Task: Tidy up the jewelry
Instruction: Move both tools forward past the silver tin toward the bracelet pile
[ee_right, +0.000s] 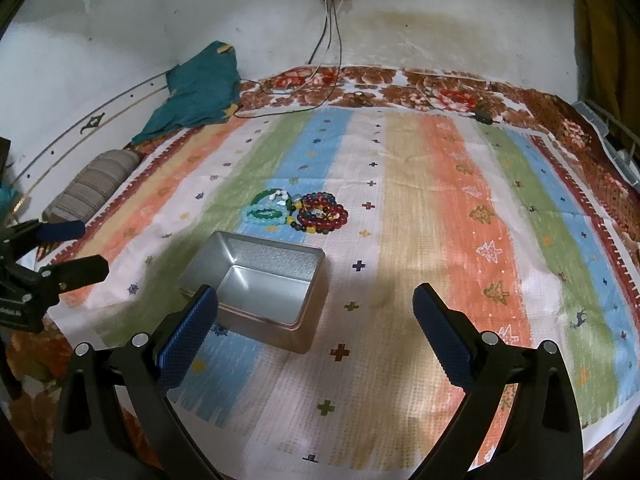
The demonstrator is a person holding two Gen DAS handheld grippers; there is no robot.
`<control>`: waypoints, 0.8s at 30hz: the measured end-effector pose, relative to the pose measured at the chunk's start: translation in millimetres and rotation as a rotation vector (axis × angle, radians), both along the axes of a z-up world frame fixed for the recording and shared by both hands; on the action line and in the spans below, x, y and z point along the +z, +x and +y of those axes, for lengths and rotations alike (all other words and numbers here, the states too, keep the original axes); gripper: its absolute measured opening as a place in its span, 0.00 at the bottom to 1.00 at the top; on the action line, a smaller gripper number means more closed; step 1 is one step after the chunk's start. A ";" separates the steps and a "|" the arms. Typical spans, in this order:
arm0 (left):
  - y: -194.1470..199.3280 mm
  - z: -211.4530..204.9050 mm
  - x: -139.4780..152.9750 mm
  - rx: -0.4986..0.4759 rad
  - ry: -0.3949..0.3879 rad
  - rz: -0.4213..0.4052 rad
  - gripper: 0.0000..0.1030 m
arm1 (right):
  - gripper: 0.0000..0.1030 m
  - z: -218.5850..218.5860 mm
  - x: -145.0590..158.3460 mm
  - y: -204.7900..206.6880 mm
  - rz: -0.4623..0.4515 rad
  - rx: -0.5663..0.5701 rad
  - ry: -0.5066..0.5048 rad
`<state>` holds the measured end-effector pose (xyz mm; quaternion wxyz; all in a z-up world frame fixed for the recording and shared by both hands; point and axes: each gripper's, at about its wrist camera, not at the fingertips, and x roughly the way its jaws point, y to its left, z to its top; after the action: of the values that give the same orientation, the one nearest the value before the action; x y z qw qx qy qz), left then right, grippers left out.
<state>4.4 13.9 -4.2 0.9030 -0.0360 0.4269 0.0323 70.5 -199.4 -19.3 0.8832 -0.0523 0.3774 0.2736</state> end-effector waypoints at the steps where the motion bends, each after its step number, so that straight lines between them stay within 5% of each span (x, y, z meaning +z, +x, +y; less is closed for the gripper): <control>1: 0.0 -0.2 -0.4 0.001 0.003 0.000 0.95 | 0.96 0.2 0.1 0.4 0.004 0.003 0.005; 24: 11.3 3.1 -7.3 0.042 0.044 0.037 0.95 | 0.96 3.8 -3.8 12.1 -0.010 -0.013 -0.064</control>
<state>15.7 16.9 -11.5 0.8947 -0.0245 0.4418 0.0613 82.7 -195.6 -23.2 0.8846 -0.0794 0.3821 0.2552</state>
